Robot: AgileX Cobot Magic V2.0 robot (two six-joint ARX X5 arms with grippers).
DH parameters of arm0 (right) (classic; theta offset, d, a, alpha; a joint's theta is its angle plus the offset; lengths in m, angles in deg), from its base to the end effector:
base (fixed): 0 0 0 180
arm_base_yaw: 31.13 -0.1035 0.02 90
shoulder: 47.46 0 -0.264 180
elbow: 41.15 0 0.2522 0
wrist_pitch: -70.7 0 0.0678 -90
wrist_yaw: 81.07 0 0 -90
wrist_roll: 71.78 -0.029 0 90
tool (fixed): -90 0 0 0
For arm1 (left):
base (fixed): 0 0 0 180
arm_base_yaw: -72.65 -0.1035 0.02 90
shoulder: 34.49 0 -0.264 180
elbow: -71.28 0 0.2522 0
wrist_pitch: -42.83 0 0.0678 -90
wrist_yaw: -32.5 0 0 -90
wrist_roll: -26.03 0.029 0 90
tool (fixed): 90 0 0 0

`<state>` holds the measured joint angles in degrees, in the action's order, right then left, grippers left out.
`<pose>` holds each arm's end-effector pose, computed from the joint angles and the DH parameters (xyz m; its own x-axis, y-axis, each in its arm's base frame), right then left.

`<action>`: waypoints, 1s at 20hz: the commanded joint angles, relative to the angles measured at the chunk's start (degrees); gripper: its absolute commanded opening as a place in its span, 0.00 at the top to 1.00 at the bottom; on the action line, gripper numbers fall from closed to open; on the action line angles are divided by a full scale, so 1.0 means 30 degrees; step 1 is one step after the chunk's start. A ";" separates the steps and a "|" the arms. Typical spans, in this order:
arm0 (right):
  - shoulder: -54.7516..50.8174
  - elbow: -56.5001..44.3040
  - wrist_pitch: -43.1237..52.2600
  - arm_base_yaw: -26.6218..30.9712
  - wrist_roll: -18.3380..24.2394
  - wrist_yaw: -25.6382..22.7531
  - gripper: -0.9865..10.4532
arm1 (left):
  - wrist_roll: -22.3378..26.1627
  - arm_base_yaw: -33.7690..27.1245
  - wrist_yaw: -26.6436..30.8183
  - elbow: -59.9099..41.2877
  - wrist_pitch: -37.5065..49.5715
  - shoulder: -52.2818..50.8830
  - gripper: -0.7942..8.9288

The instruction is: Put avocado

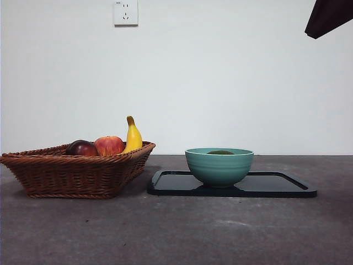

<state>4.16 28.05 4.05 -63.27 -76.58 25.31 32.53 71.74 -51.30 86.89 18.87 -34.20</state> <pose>0.1304 0.0916 0.3144 0.3822 0.5732 -0.7248 -0.6110 0.7452 0.2671 0.0947 0.0046 0.1570 0.9810 0.1236 -0.1493 -0.1048 0.9862 0.1280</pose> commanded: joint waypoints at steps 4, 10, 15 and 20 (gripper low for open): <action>0.0109 0.0175 0.0189 -0.0131 -0.0182 0.0029 0.91 | -0.0124 -0.0036 0.0073 -0.0393 -0.0146 -0.0036 0.91; -0.0583 0.0175 0.0284 0.0452 0.0882 -0.0321 0.91 | -0.0124 -0.0036 0.0073 -0.0393 -0.0146 -0.0036 0.91; -0.3716 -0.1486 0.5391 0.5064 0.1435 -0.0554 0.91 | -0.0117 -0.0029 0.0073 -0.0393 -0.0153 -0.0036 0.91; -0.9049 -0.7366 1.2050 0.9595 0.1370 -0.1246 0.91 | -0.0124 -0.0036 0.0073 -0.0393 -0.0153 -0.0036 0.91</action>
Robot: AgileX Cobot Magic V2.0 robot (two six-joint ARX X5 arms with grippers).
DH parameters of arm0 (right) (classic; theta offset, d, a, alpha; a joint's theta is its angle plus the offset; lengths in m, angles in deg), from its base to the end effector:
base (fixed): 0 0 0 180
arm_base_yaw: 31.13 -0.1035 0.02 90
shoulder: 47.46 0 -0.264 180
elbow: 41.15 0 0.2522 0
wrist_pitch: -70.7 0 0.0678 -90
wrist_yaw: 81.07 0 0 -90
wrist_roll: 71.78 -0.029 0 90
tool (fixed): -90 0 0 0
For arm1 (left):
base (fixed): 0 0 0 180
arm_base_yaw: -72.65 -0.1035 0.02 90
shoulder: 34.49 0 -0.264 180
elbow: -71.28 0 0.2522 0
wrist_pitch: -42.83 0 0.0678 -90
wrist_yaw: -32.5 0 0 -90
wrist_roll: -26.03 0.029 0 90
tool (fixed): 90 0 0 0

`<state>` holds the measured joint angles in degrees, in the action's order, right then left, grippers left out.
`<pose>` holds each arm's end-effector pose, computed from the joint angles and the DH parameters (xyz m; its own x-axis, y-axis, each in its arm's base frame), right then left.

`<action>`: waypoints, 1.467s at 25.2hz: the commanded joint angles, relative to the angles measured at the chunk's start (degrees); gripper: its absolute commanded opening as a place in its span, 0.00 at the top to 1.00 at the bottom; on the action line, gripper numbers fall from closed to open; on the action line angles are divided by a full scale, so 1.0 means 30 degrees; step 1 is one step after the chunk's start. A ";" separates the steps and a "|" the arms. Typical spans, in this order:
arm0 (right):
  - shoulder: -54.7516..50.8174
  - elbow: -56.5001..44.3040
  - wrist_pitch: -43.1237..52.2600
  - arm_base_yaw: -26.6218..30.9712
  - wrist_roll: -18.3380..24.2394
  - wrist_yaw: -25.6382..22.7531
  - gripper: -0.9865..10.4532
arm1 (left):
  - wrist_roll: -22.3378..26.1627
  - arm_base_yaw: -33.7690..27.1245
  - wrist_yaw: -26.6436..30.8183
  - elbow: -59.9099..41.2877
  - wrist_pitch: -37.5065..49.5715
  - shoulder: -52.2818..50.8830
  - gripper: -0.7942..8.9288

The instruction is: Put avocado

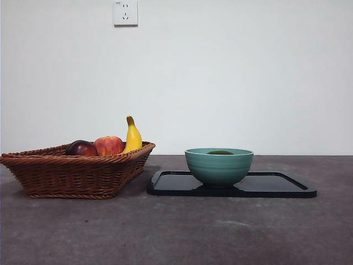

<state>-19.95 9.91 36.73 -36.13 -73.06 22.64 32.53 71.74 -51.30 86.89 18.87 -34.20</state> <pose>0.1104 0.0166 0.3089 0.9312 0.3194 -0.1757 -0.3128 0.9476 0.0648 0.0947 0.0046 0.1570 0.9810 0.1236 -0.1493 -0.1048 0.9862 0.1280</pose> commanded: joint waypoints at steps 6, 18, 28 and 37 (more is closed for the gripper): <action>-0.5668 -0.7504 0.5027 0.1632 0.0066 -0.2841 0.91 | -0.0117 -0.0029 0.0066 -0.0393 -0.0153 -0.0036 0.91; -0.8488 -1.2116 0.6025 0.1625 -0.0867 -0.4248 0.91 | -0.0117 -0.0029 0.0073 -0.0393 -0.0153 -0.0036 0.91; -0.9100 -1.2233 0.3206 0.1617 -0.1137 -0.4218 0.91 | -0.0124 -0.0036 0.0073 -0.0393 -0.0160 -0.0036 0.91; -0.9100 -1.2225 0.3774 0.1625 -0.1122 -0.4299 0.91 | -0.0117 -0.0029 0.0073 -0.0393 -0.0160 -0.0036 0.91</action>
